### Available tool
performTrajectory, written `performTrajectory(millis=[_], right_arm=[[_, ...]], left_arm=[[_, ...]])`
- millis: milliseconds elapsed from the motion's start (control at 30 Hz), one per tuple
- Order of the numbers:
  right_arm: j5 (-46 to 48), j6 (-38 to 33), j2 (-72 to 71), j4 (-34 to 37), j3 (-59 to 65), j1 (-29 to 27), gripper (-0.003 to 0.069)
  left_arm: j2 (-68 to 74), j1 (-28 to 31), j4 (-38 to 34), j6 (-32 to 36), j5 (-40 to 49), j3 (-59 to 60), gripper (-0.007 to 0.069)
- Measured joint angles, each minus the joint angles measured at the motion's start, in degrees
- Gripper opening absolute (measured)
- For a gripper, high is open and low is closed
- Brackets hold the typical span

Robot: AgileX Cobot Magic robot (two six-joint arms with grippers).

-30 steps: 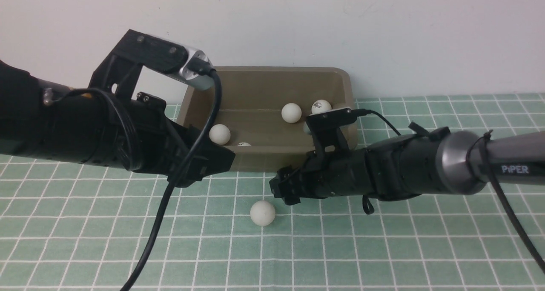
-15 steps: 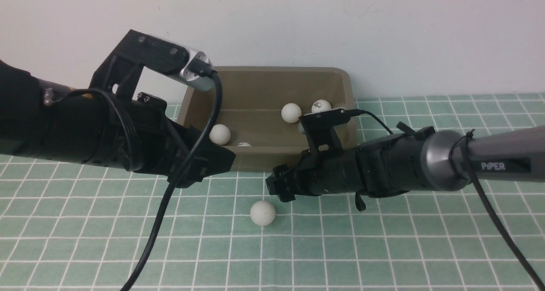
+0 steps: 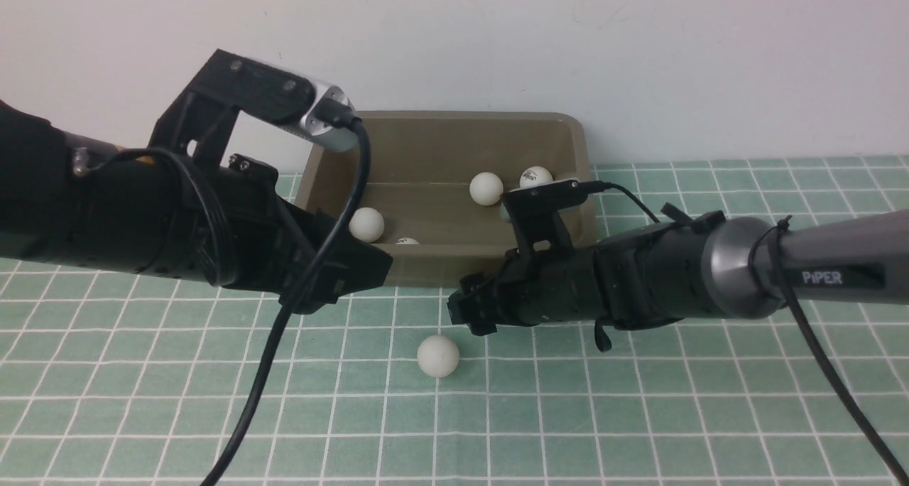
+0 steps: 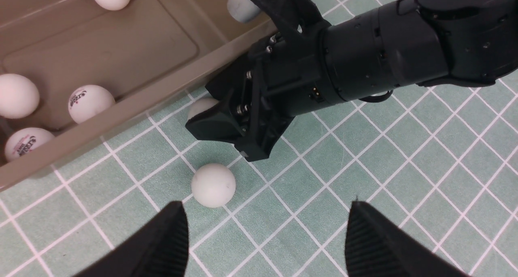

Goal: Put the table tennis balls in the box on the green coffee tablecloth.
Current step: 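Reach for and grasp a ping pong ball on the table, then release the ping pong ball into the bin and lift the gripper away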

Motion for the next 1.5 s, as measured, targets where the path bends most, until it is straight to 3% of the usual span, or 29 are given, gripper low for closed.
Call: performTrajectory(millis=[300,700,933,1133,1500], right_arm=[[0.71,0.00,0.00,0.00,0.00,0.00,0.0347],[1.08,0.82,-0.93,-1.08,0.99,0.00,0.0347],[0.60,4.26,-10.95,-7.48,12.34,0.00,0.0347],[0.94,4.09,-22.81,-8.65,21.16,0.00,0.0347],[-2.76,3.03,-22.71,-9.80,21.40,0.00,0.0347]], left_arm=[[0.00,0.00,0.00,0.00,0.00,0.00,0.0468],[0.00,0.00,0.06,0.00,0.00,0.00,0.0468],[0.00,0.00,0.06,0.00,0.00,0.00,0.0468],[0.00,0.00,0.06,0.00,-0.28,0.00,0.0468],[0.00,0.00,0.06,0.00,-0.62,0.00,0.0468]])
